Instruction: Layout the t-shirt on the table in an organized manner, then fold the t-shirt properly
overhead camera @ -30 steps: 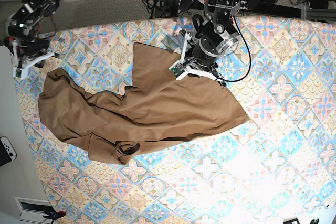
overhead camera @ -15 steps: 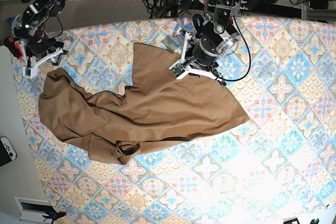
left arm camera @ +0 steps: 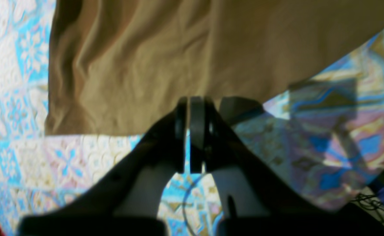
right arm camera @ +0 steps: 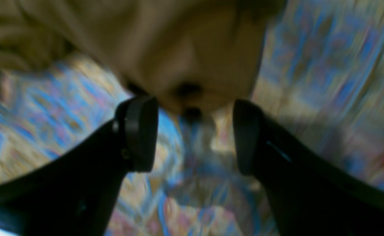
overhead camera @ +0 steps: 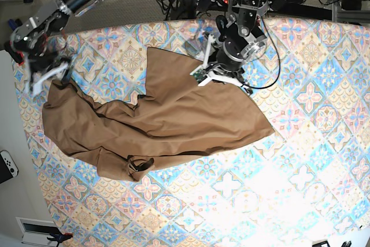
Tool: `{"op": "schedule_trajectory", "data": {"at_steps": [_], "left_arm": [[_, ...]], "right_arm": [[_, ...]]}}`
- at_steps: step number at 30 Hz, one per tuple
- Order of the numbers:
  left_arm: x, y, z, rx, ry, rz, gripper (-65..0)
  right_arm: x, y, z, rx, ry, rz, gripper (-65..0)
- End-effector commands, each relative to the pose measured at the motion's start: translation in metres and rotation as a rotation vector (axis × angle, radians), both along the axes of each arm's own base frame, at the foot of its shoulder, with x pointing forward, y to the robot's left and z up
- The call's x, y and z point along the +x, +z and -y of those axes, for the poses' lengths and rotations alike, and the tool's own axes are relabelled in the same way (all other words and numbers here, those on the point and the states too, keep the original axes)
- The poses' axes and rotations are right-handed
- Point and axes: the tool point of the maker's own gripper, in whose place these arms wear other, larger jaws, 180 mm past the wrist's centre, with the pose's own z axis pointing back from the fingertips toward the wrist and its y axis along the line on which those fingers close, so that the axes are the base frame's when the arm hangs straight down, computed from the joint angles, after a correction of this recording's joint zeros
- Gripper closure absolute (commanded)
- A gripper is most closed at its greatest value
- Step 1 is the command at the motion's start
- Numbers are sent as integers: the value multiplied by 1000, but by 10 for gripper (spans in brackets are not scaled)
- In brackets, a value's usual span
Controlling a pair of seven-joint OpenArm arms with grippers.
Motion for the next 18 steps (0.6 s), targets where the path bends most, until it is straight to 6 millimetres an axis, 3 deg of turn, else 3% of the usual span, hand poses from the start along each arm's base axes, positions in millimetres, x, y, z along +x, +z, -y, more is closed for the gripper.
{"op": "schedule_trajectory", "data": {"at_steps": [1, 7, 11, 18], "left_arm": [[2, 7, 5, -33, 0, 21, -22], [2, 7, 5, -33, 0, 21, -22], [2, 7, 5, -33, 0, 21, -22], [2, 7, 5, -33, 0, 21, -23]], "right_arm": [[12, 13, 5, -11, 1, 64, -350], [7, -5, 1, 45, -14, 34, -350], [8, -16, 8, 127, -105, 52, -350], [-3, -26, 51, 138, -142, -5, -350]]}}
